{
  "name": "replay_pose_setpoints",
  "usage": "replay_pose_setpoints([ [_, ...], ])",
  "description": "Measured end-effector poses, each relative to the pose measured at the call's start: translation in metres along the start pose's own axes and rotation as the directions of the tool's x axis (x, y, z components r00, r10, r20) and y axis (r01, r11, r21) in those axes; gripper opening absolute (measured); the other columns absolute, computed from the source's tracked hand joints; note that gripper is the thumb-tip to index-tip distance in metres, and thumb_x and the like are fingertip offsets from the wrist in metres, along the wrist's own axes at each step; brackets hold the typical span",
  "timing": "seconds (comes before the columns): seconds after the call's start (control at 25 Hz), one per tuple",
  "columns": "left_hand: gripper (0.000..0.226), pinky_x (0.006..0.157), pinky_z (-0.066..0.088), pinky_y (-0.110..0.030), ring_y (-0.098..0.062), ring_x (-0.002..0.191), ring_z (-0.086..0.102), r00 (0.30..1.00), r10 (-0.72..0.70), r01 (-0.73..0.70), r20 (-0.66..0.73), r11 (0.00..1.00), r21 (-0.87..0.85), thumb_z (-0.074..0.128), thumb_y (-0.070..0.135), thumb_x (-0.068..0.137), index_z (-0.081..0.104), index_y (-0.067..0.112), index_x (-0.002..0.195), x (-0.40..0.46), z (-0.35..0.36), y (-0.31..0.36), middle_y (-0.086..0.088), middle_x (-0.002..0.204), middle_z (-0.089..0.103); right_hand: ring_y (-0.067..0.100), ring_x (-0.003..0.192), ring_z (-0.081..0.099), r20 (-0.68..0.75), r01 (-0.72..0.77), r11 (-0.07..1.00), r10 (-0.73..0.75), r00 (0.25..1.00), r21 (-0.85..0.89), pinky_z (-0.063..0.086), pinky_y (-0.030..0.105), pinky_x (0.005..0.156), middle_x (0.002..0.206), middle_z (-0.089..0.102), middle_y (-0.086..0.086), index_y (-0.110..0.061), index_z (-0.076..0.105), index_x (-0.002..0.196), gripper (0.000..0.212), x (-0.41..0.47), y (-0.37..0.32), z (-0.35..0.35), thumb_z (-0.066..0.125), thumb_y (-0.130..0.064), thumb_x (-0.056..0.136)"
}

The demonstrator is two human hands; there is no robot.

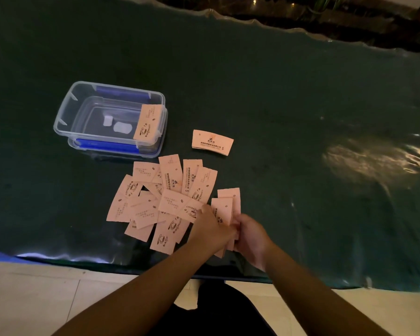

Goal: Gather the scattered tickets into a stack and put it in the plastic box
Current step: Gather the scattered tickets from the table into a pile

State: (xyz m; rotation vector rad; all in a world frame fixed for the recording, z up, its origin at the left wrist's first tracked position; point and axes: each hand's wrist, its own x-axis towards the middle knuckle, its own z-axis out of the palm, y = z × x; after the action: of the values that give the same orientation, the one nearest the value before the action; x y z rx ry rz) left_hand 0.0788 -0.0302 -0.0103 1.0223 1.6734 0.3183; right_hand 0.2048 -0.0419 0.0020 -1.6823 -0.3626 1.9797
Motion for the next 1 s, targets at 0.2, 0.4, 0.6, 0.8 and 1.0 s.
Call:
replay_pose_setpoints([
  [0.2,0.067,0.081,0.058,-0.031,-0.019,0.110,0.060,0.991,0.125,-0.126,0.045,0.992,0.022,0.085,0.026,0.072,0.044,0.019,0.124,0.004,-0.006,0.011,0.000,0.116,0.058,0.021,0.117,0.076,0.049,0.072,0.996,-0.075,0.996,0.057,0.058,0.048,0.102,0.128,0.080,0.000,-0.037,0.080,0.123,0.040,-0.003,-0.004,0.013,0.049,-0.053,0.106],
  [0.4,0.109,0.107,0.052,-0.042,-0.021,0.138,0.044,0.971,0.202,-0.212,0.130,0.975,0.068,0.095,0.027,0.063,0.030,0.023,0.151,0.001,-0.030,0.015,0.000,0.147,0.046,0.023,0.118,0.075,0.005,0.206,0.954,-0.210,0.978,-0.216,0.057,0.051,0.107,0.129,0.079,0.001,-0.024,0.064,0.143,0.038,0.007,-0.020,0.027,0.066,-0.024,0.105],
  [0.6,0.101,0.101,0.055,-0.035,-0.017,0.125,0.057,0.988,0.072,-0.054,0.137,0.990,-0.128,0.099,0.032,0.058,0.043,0.025,0.141,-0.012,-0.060,-0.012,0.007,0.132,0.056,0.024,0.130,0.063,0.082,0.207,0.733,-0.203,0.976,-0.648,0.051,0.040,0.104,0.140,0.068,-0.001,-0.021,0.058,0.145,0.040,0.026,-0.049,0.047,0.063,-0.025,0.105],
  [0.8,0.051,0.054,0.051,-0.009,-0.006,0.100,0.064,0.985,-0.140,0.169,0.100,0.895,-0.413,0.096,0.016,0.069,0.056,0.023,0.100,-0.015,-0.072,-0.041,0.022,0.094,0.067,0.020,0.128,0.060,0.248,0.318,0.397,-0.217,0.944,-0.861,0.051,0.030,0.093,0.142,0.061,0.001,-0.016,0.062,0.142,0.043,0.049,-0.059,0.069,0.064,-0.030,0.102],
  [1.0,0.054,0.063,0.051,-0.019,-0.009,0.096,0.065,0.976,-0.207,0.204,0.069,0.749,-0.631,0.092,0.012,0.071,0.052,0.035,0.099,-0.010,-0.077,-0.037,0.011,0.102,0.069,0.023,0.130,0.053,0.248,0.317,0.242,-0.277,0.928,-0.917,0.051,0.046,0.108,0.143,0.053,0.005,-0.017,0.051,0.146,0.057,0.057,-0.054,0.079,0.070,-0.034,0.095],
])
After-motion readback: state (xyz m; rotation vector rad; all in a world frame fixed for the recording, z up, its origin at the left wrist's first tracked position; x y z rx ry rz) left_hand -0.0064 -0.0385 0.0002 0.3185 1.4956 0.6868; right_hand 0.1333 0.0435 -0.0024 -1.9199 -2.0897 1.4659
